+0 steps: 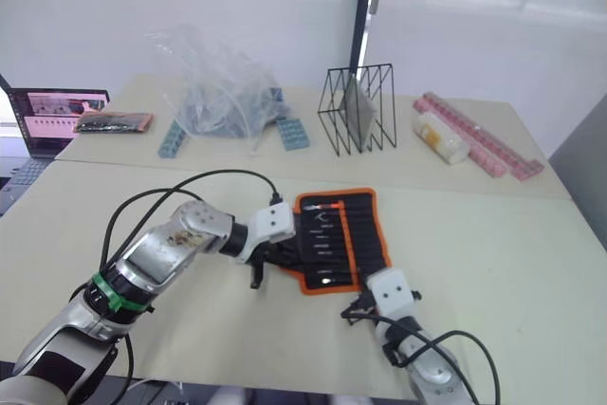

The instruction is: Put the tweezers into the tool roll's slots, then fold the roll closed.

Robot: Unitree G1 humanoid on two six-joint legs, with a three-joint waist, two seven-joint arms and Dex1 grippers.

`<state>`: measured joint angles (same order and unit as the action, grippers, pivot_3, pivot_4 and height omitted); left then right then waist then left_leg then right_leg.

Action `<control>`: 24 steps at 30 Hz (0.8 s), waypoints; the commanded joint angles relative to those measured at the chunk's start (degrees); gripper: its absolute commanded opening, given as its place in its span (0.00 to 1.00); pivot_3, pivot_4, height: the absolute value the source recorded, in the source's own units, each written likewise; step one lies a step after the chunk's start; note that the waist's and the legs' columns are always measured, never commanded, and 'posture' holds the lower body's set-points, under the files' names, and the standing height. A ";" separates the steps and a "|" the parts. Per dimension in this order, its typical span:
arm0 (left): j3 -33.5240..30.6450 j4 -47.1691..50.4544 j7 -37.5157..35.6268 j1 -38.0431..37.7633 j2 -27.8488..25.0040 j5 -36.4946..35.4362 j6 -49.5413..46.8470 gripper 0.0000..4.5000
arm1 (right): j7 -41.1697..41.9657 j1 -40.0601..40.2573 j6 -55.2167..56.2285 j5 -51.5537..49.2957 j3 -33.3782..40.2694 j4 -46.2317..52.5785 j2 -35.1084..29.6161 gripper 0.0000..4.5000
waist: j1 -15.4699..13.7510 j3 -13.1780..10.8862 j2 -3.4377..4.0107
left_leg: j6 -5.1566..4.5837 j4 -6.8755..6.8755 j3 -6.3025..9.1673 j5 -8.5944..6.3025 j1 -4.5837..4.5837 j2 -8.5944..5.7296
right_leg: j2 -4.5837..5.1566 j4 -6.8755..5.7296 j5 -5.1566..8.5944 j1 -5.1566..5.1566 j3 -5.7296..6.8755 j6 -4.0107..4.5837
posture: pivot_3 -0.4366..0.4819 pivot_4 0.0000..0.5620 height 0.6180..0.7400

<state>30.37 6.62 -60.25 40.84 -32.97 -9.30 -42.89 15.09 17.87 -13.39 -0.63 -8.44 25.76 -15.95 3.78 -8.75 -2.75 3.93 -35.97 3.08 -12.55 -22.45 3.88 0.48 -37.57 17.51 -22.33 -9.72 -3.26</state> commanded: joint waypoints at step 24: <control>6.51 -12.00 -2.15 9.35 11.10 9.09 5.27 0.01 | -0.95 1.91 -3.62 1.08 -1.68 -3.08 1.15 0.00 | -0.23 0.01 0.00 | 0.00 -0.06 0.00 0.00 0.01 -0.02 | 0.00 -0.05 -0.01 0.04 0.00 -0.02 | 0.48 0.27 0.84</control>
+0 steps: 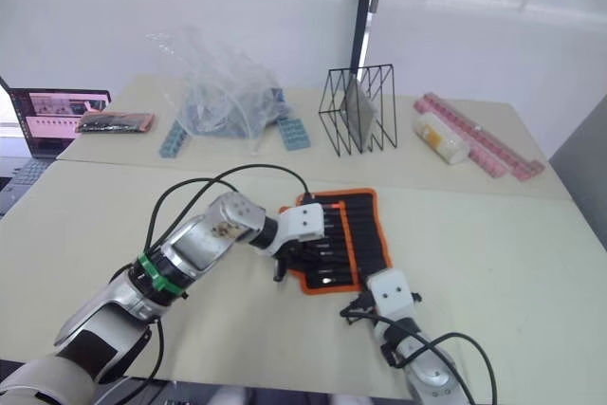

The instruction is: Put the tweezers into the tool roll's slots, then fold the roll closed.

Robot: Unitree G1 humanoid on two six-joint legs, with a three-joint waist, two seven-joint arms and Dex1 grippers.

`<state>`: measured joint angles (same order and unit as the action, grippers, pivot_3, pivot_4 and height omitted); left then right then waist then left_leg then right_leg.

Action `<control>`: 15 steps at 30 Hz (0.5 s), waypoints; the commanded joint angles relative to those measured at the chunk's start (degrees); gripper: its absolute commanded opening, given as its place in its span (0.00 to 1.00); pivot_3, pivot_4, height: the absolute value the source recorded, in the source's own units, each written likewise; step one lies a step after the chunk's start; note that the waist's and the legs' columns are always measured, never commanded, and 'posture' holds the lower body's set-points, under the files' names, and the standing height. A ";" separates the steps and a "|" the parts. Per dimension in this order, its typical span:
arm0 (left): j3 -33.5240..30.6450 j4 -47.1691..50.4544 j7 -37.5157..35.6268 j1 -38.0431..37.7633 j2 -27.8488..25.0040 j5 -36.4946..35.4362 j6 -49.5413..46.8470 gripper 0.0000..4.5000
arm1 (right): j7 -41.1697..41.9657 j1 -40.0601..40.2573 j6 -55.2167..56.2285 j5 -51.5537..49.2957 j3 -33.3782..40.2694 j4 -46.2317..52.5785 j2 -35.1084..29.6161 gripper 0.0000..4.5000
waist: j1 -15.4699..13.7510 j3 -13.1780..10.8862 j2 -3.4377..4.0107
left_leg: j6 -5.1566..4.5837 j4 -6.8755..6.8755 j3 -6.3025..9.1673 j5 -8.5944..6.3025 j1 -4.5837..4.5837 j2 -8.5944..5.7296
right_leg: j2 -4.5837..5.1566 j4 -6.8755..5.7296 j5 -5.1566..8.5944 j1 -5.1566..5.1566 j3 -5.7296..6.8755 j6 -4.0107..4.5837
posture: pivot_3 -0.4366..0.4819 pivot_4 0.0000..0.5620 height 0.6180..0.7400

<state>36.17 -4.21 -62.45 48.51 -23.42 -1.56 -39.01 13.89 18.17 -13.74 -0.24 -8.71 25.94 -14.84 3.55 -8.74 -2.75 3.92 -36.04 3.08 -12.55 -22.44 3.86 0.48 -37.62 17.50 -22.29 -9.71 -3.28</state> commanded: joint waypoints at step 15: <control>0.72 -12.99 5.02 0.83 13.99 4.89 7.59 0.01 | 0.10 1.79 -3.38 0.68 -1.53 -3.15 0.21 0.00 | -0.31 0.03 0.00 | 0.00 -0.11 0.02 0.00 0.00 -0.02 | 0.00 -0.03 -0.02 0.06 0.00 -0.03 | 0.48 0.27 0.84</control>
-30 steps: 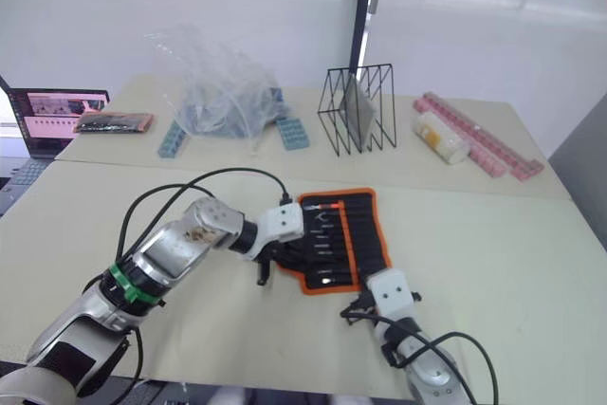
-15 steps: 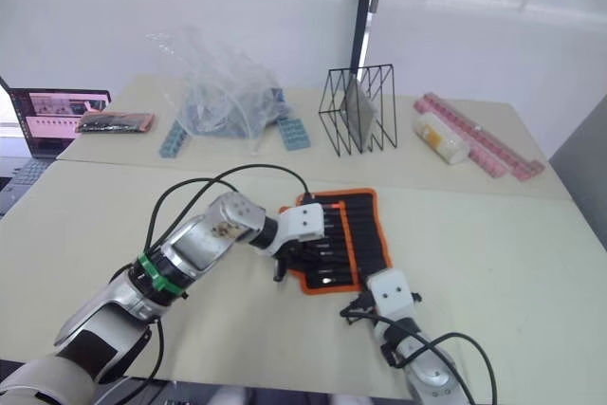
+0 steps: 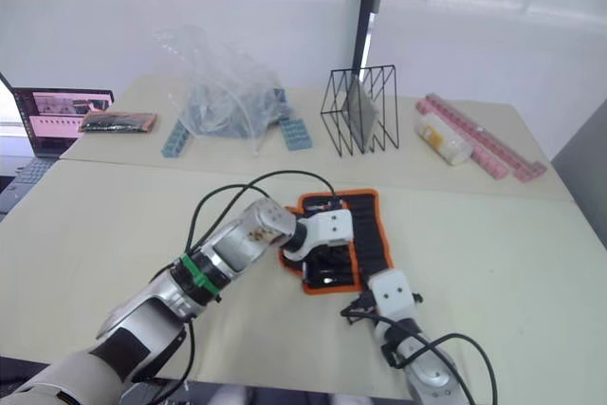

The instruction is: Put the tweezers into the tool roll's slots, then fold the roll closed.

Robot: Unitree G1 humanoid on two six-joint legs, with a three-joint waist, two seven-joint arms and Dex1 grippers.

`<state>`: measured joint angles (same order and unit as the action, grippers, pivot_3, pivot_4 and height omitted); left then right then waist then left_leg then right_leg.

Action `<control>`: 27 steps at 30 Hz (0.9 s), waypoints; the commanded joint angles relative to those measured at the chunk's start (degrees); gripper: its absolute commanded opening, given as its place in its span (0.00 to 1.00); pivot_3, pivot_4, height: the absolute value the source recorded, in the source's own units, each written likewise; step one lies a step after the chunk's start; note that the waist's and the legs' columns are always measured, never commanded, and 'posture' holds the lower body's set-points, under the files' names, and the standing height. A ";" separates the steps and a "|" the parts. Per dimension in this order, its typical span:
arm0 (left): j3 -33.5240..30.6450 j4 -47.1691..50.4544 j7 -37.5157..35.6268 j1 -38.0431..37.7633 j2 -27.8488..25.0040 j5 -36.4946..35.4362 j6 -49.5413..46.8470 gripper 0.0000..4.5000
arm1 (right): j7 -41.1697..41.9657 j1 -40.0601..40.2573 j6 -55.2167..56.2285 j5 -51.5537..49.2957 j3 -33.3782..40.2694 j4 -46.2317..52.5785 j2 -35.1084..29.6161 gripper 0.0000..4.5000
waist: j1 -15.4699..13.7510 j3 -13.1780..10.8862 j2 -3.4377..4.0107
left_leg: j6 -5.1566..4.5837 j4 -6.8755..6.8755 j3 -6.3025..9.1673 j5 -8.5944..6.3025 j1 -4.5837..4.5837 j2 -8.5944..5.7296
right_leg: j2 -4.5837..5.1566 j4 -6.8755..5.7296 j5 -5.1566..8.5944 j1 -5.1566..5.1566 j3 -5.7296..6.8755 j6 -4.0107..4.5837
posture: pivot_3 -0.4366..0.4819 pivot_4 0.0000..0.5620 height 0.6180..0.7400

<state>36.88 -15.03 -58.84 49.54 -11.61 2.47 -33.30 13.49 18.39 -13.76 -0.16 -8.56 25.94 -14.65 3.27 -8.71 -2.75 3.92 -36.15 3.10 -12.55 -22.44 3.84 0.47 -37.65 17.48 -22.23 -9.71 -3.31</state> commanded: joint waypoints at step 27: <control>-6.85 17.14 -3.25 -2.83 -7.69 -3.07 -6.04 1.00 | 1.45 -0.67 -3.33 0.41 -1.26 -4.95 -0.30 0.00 | 0.33 0.03 0.06 | 0.00 -0.16 0.03 0.00 -0.01 -0.01 | -0.03 -0.19 -0.04 0.01 -0.02 -0.05 | 0.48 0.27 0.84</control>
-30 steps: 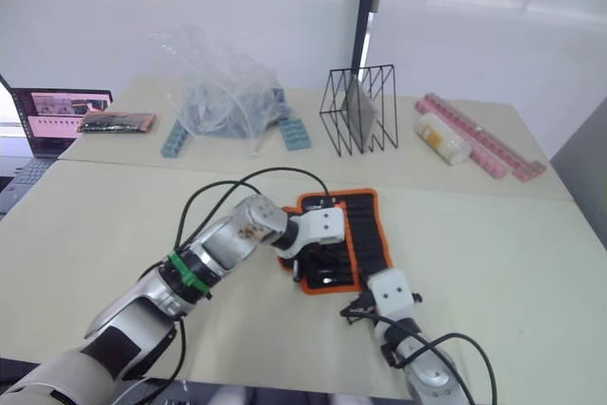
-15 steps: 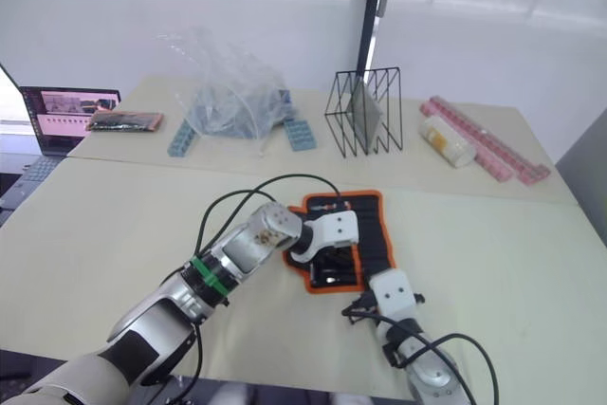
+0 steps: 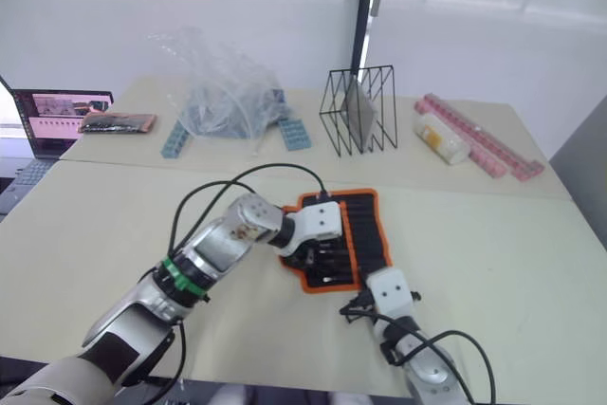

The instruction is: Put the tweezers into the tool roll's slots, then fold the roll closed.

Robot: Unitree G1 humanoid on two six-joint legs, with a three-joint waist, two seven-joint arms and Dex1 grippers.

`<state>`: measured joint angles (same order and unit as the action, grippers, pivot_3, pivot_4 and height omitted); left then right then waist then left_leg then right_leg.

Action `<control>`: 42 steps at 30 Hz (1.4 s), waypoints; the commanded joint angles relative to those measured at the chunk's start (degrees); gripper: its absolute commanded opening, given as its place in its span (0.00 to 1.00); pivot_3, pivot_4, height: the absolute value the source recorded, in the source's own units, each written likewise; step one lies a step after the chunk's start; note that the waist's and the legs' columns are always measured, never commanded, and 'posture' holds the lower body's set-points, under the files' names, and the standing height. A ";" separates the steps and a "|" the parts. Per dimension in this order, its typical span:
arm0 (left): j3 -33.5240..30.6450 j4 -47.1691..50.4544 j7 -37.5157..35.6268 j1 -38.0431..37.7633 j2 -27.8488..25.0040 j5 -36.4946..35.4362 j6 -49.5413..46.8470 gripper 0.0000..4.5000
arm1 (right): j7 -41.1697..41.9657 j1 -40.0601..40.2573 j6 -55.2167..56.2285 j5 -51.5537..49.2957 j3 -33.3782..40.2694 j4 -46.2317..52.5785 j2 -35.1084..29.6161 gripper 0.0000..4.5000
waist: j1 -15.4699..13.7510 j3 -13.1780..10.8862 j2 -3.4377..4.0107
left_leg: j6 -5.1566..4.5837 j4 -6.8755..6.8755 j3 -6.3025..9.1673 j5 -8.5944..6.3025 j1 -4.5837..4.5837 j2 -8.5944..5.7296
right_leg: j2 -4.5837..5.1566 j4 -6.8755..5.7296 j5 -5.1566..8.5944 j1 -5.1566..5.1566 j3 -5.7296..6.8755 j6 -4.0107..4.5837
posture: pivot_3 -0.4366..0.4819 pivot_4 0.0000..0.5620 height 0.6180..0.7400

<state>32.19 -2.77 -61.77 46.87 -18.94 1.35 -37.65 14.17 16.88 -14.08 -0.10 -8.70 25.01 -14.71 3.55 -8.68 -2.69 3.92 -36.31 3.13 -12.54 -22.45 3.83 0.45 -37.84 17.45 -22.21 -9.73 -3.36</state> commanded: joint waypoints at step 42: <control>-64.40 16.41 4.96 -63.04 -22.08 -25.68 23.17 1.00 | 27.39 -2.30 4.00 -24.80 30.02 -5.82 -17.40 0.99 | 0.33 -0.50 0.62 | 0.00 -0.03 -0.08 0.00 -0.38 0.05 | 0.06 -0.18 0.08 -0.48 0.01 0.09 | 0.48 0.27 0.84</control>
<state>-30.70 12.60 -56.59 -16.04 -40.33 -22.92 -15.71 40.50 14.91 -11.95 -23.85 20.06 18.62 -31.50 3.88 -9.18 -2.07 3.92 -36.34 3.05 -12.54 -22.82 3.89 0.50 -38.02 17.52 -22.70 -9.72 -3.26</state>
